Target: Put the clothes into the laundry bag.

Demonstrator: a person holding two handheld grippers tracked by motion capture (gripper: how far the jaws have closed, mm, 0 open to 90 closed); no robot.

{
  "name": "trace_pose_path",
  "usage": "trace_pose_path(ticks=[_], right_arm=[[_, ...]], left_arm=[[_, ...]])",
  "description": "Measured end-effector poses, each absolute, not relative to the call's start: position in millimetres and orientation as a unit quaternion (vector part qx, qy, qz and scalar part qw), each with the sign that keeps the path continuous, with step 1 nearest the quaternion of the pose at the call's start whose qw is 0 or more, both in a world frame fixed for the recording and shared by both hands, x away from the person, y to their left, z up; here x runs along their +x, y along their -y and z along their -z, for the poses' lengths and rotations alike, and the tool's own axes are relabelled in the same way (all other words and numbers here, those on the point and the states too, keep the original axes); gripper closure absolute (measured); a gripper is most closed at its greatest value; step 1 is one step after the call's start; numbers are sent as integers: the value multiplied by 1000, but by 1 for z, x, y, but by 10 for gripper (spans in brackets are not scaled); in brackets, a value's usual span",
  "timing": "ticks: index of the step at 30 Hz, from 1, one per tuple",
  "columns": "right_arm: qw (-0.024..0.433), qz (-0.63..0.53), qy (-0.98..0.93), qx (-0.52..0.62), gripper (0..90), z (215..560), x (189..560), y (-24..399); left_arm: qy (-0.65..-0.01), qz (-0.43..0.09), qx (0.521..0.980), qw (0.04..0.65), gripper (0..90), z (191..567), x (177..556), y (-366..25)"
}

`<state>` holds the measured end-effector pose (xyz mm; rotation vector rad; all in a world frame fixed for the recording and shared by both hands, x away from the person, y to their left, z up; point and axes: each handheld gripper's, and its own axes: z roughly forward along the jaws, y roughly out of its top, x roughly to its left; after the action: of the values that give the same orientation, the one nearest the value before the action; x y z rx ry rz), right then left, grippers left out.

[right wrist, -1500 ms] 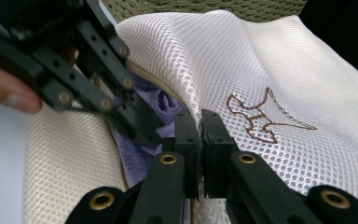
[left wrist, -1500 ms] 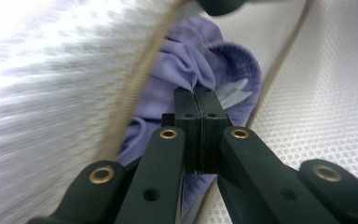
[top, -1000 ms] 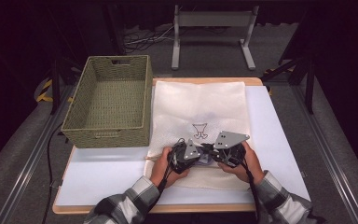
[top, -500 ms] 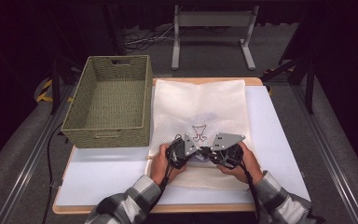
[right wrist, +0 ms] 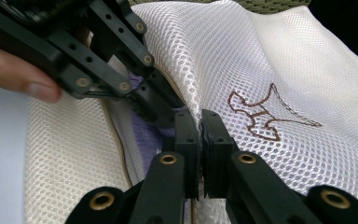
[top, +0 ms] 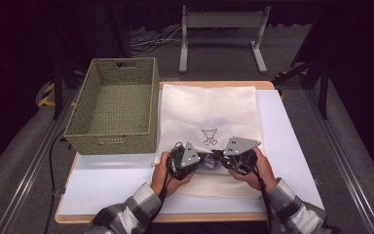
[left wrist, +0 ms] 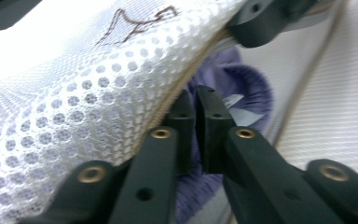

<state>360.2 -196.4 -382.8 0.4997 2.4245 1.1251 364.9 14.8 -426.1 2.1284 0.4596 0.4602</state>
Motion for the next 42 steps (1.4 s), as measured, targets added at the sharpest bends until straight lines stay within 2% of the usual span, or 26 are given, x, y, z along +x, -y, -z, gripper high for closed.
trace_pose_path(ticks=[6,12,15,18,19,21,23,28,32,42], right_arm=[[205,-402,-875,178,867,384,361,196],[203,-398,-877,176,866,385,361,194],[200,-396,-879,177,866,386,361,193],[199,-395,-880,176,866,387,361,193],[199,-395,-880,176,866,387,361,193],[199,-394,-880,176,866,387,361,193],[199,-394,-880,176,867,387,361,193],[198,-394,-880,176,867,387,361,193],[196,-392,-882,175,867,387,361,192],[198,-383,-886,170,867,391,360,190]], left_arm=[[-158,-139,879,428,603,434,365,-5],[-157,-131,892,404,489,447,370,11],[-156,-142,895,393,542,449,372,15],[-156,-157,894,388,675,449,373,16],[-158,-159,893,391,675,448,373,15],[-159,-173,893,384,788,448,374,15],[-165,-178,890,386,855,448,375,15],[-197,-219,880,373,867,447,380,10],[-233,-225,869,374,867,447,386,5],[-264,-223,858,381,867,445,387,0]])
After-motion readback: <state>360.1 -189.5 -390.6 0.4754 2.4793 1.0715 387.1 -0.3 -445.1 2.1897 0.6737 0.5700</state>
